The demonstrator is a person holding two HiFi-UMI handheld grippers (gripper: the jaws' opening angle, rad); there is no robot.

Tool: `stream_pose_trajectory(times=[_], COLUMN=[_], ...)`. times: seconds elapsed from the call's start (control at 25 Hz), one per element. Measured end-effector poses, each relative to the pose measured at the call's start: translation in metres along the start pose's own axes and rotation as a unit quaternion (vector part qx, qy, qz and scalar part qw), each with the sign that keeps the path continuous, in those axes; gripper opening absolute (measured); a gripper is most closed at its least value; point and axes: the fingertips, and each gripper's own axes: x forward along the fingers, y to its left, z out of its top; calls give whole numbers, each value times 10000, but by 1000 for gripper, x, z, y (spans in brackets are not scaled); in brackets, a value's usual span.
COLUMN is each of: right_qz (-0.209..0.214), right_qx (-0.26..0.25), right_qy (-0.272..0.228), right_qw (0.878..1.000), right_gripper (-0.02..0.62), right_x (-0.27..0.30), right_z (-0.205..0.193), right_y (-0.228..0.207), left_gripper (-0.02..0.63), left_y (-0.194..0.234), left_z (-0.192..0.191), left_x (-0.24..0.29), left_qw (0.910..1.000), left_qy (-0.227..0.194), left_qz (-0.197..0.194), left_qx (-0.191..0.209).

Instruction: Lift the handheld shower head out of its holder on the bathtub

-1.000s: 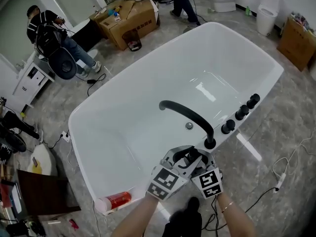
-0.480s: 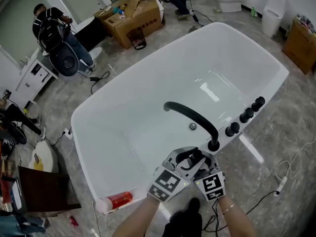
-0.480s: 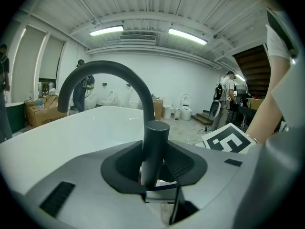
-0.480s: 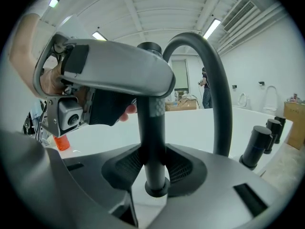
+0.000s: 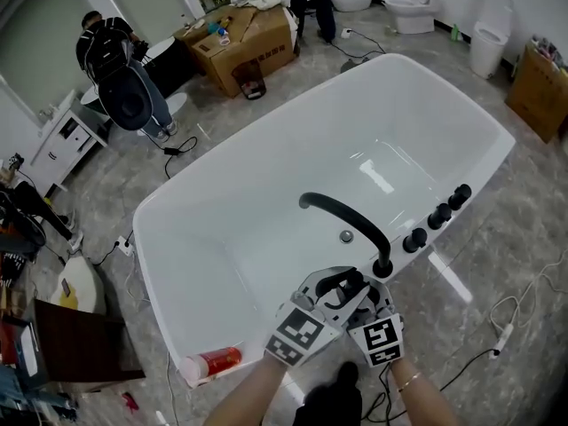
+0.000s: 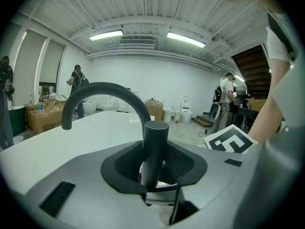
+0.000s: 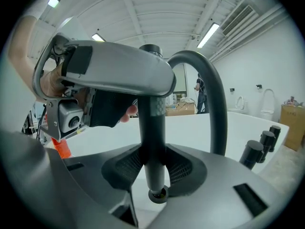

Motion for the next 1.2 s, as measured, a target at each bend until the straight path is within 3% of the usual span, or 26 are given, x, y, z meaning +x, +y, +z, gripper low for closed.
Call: stream_pose_trajectory(times=[0.76,1.2], right_qz=[-251,-364], right_qx=[-159,-310], right_qy=[-217,-421], right_qw=[9993,9980], right_gripper=[140,140], right_x=[-62,-100], right_z=[80,146], right_y=[32,66], left_gripper=[158,158], left_y=[-41,-63], left_z=[78,139], left_x=[-63,-120], left_qw=[9990,9968], left_qy=[-352,-705], left_qz=[-130,-123], left_qx=[233,350])
